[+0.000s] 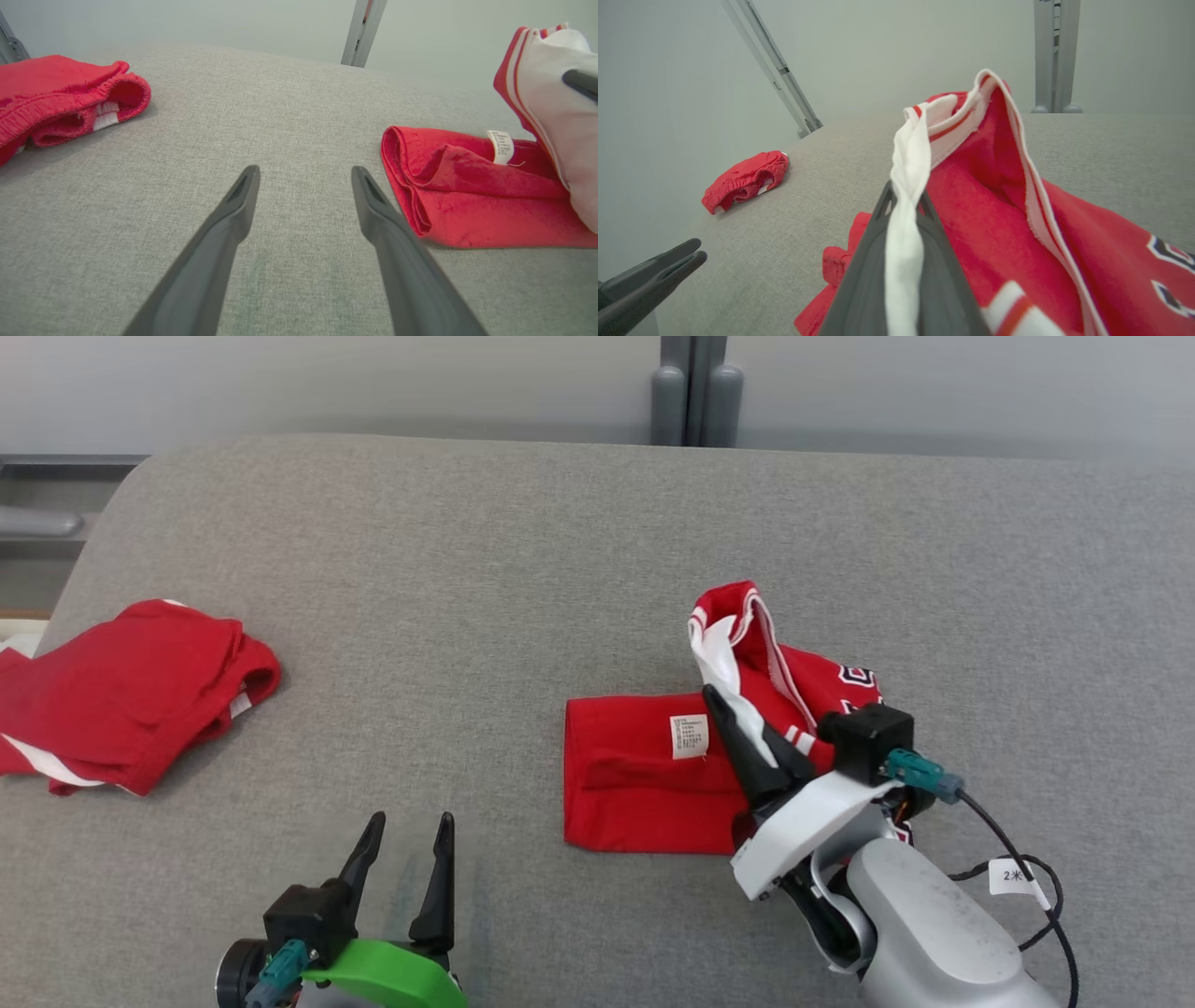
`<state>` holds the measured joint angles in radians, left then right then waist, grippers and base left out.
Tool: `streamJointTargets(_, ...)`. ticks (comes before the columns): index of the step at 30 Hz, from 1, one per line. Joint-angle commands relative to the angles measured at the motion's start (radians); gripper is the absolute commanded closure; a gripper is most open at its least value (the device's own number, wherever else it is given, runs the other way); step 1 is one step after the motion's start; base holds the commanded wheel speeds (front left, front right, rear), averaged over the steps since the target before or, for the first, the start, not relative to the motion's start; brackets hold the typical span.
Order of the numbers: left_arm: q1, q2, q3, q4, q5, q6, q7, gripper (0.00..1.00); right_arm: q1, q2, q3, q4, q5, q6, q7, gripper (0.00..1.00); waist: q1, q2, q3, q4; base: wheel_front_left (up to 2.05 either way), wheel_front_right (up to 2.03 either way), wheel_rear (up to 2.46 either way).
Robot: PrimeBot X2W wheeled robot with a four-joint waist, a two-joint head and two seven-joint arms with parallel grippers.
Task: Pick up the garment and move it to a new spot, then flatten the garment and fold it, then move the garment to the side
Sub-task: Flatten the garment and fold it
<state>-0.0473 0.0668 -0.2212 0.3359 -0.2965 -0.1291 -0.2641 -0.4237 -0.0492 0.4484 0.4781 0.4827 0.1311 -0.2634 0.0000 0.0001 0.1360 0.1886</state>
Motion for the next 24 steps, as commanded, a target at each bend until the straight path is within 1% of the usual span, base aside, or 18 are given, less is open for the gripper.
streamJointTargets(1,0.008,-0.002,0.001,0.005,0.007,-0.003,0.0,0.0,-0.015,-0.003,0.03,0.01,0.019,-0.001,-0.002,1.0,0.0,-0.0001,-0.008,0.045,0.0,0.0,0.0)
streamJointTargets(3,0.007,-0.003,-0.001,0.01,0.006,-0.003,0.0,0.0,-0.033,-0.004,0.071,0.02,0.043,-0.001,-0.002,1.0,0.0,-0.0001,-0.01,0.058,0.0,0.0,0.0)
streamJointTargets(4,0.007,-0.004,0.001,0.012,0.007,-0.003,0.0,0.0,-0.039,-0.004,0.09,0.02,0.06,-0.001,-0.002,0.7,0.0,-0.0001,-0.011,0.062,0.0,0.0,0.0)
streamJointTargets(6,0.009,-0.004,0.008,0.016,0.009,-0.003,0.0,0.0,-0.047,-0.004,0.116,0.014,0.089,-0.001,-0.002,0.0,0.0,-0.0001,-0.015,0.065,0.0,0.0,0.0)
streamJointTargets(8,0.006,-0.005,0.018,0.019,0.01,-0.003,0.0,0.0,-0.061,-0.004,0.114,-0.002,0.092,-0.001,-0.002,0.0,0.0,-0.0001,-0.018,0.061,0.0,0.0,0.0)
streamJointTargets(11,0.005,-0.006,0.039,0.016,0.017,-0.003,0.0,0.0,-0.054,-0.005,0.067,-0.022,0.04,-0.001,-0.002,0.0,0.0,-0.0001,-0.026,0.042,0.0,0.0,0.0)
streamJointTargets(13,0.003,-0.007,0.056,0.013,0.025,-0.003,0.0,0.0,-0.037,-0.005,0.006,-0.038,-0.025,-0.001,-0.002,0.0,0.0,-0.0001,-0.032,0.023,0.0,0.0,0.0)
streamJointTargets(17,-0.004,-0.009,0.086,0.003,0.041,-0.003,0.0,0.0,0.02,-0.004,-0.158,-0.064,-0.164,-0.001,-0.002,0.0,0.0,-0.0001,-0.041,-0.024,0.0,0.0,0.0)
streamJointTargets(21,-0.01,-0.01,0.101,0.0,0.059,-0.003,0.0,0.0,0.084,-0.003,-0.284,-0.082,-0.268,-0.001,-0.002,0.0,0.0,-0.0001,-0.046,-0.068,0.0,0.0,0.0)
streamJointTargets(24,-0.008,-0.01,0.108,0.001,0.069,-0.003,0.0,0.0,0.129,-0.003,-0.354,-0.094,-0.322,-0.001,-0.002,0.0,0.0,-0.0001,-0.05,-0.099,0.0,0.0,0.0)
